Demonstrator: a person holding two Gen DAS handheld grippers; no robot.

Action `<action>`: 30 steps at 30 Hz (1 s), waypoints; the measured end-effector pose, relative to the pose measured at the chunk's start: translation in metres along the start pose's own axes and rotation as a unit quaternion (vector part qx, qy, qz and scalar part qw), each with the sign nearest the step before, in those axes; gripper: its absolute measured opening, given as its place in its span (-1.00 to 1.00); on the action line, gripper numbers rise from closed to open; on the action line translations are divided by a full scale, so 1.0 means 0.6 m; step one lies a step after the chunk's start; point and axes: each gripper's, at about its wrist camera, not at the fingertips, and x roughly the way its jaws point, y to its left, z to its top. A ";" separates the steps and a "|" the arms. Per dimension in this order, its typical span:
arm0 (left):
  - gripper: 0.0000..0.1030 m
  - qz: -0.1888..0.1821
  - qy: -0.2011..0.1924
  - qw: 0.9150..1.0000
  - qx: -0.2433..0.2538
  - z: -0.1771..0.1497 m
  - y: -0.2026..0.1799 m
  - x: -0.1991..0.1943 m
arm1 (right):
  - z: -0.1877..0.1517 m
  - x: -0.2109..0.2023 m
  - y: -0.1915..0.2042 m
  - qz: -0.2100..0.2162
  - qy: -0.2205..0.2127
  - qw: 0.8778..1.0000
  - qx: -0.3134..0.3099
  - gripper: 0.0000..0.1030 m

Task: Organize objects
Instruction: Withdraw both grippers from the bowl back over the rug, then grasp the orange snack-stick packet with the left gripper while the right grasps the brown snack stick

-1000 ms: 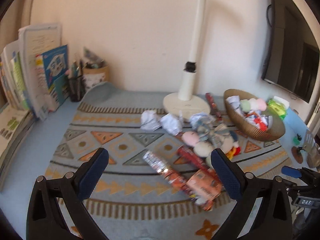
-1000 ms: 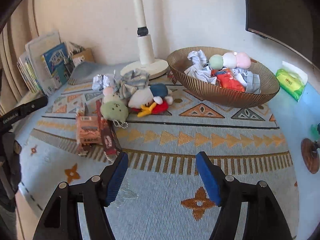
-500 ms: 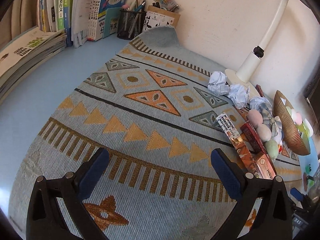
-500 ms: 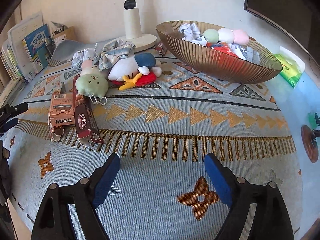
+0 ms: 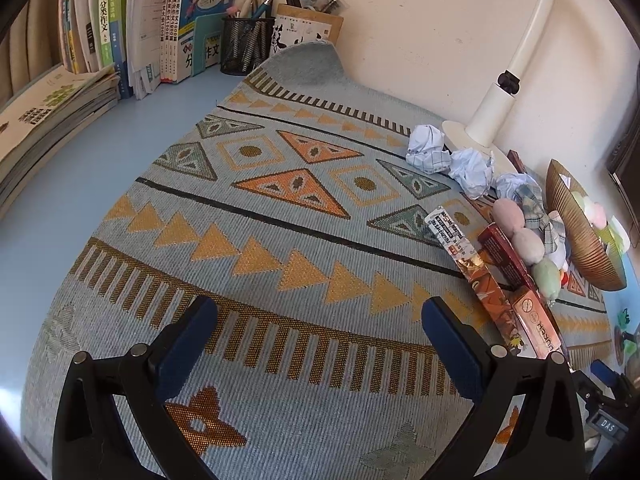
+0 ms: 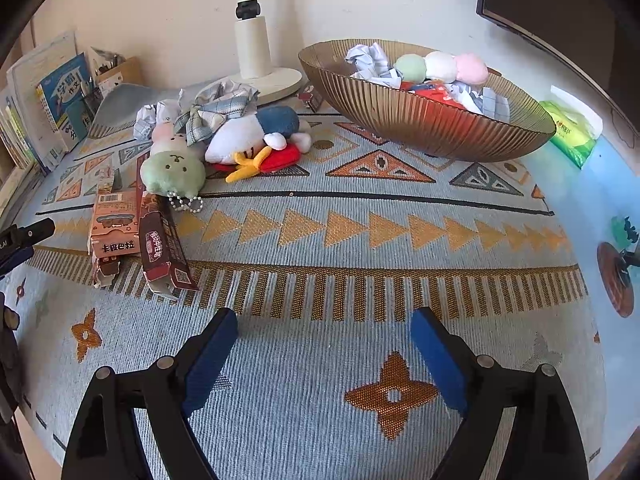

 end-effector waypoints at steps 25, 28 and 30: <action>0.95 -0.011 0.025 0.999 0.031 0.032 -0.136 0.063 | 0.004 0.003 0.014 0.039 0.000 0.999 -0.027 0.79; 0.95 0.012 0.033 0.997 0.073 0.025 -0.165 0.071 | 0.004 0.004 0.013 0.043 0.000 0.999 -0.025 0.81; 0.94 0.018 0.037 0.995 0.087 0.023 -0.172 0.073 | 0.004 0.004 0.012 0.046 -0.001 0.999 -0.025 0.81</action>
